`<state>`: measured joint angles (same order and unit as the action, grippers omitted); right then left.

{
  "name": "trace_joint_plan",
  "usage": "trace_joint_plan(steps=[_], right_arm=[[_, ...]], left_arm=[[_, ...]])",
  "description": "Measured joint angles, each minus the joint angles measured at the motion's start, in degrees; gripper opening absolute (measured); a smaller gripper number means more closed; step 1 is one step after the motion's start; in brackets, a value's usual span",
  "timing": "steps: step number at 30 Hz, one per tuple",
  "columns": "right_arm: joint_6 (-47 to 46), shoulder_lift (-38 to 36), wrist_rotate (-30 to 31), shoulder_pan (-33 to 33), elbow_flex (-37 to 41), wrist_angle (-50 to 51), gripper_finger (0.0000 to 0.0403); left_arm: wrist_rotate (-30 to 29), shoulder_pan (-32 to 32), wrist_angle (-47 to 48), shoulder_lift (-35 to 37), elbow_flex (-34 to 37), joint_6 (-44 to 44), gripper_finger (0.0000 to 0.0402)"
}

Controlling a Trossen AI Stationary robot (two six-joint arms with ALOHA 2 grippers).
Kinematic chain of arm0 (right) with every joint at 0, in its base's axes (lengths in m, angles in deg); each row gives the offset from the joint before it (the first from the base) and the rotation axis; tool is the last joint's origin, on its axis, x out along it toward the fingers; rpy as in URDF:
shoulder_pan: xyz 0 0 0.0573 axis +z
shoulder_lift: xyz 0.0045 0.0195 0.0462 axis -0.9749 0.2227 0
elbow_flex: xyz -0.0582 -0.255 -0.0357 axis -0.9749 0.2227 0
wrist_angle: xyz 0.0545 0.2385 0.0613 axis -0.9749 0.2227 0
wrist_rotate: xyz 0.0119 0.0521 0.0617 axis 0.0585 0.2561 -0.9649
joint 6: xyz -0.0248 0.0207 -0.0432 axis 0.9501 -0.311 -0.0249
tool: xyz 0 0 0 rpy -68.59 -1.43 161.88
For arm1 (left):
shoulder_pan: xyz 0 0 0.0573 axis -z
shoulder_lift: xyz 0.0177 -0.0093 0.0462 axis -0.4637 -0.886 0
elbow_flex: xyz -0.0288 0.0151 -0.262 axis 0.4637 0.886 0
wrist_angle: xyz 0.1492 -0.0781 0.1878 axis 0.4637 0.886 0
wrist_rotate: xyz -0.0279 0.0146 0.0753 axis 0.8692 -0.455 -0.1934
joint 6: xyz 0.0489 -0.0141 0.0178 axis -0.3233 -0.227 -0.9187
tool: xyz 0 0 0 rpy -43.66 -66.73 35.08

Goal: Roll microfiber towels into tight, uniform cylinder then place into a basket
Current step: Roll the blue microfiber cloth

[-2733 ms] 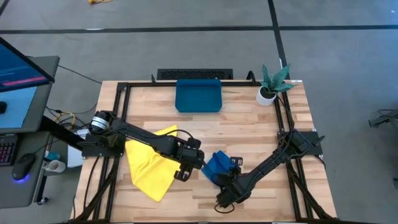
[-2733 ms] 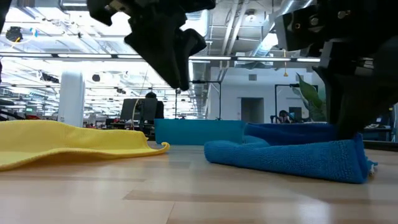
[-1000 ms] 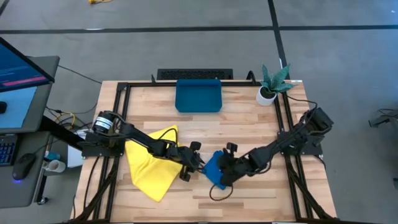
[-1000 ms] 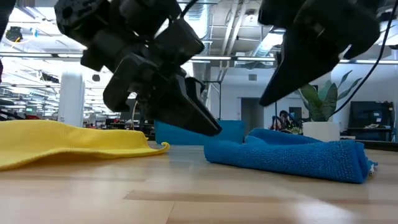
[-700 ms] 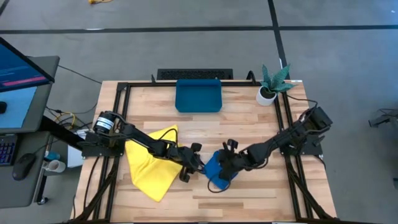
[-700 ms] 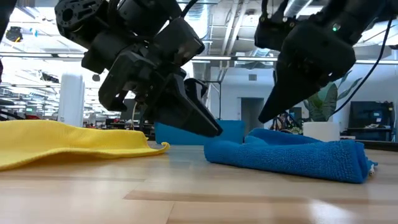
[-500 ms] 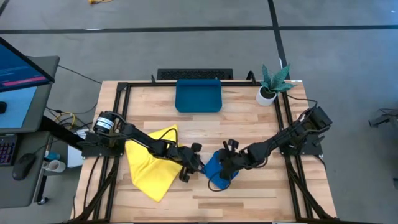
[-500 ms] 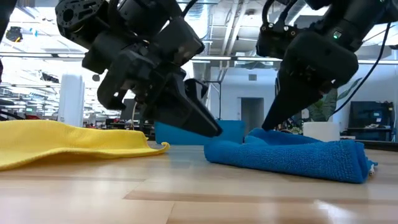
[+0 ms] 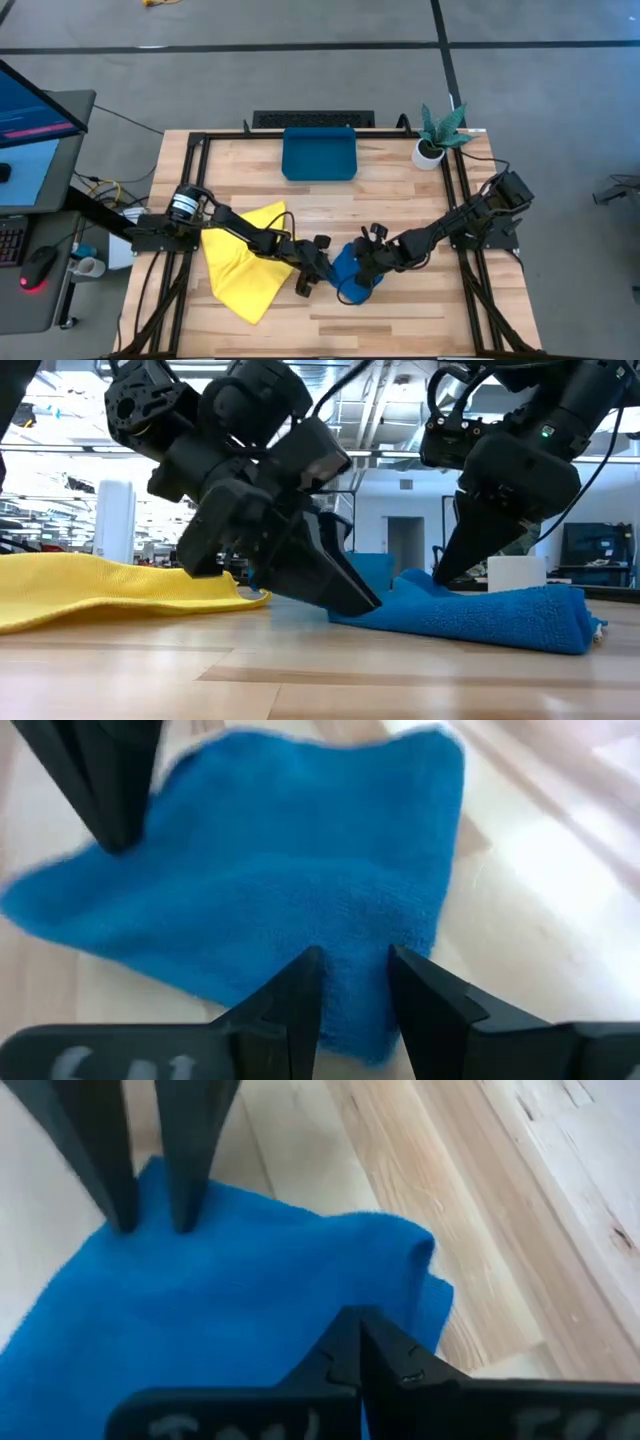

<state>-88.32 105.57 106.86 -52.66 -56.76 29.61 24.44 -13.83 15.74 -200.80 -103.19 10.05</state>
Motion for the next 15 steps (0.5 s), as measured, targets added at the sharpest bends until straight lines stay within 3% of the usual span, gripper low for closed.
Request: trace_joint_plan(steps=[15], right_arm=[[-6.26,0.02,-4.53,-0.67,0.00,4.99,0.0012]], left_arm=[[-5.26,1.82,4.84,1.16,-0.78,7.15,0.0112]])
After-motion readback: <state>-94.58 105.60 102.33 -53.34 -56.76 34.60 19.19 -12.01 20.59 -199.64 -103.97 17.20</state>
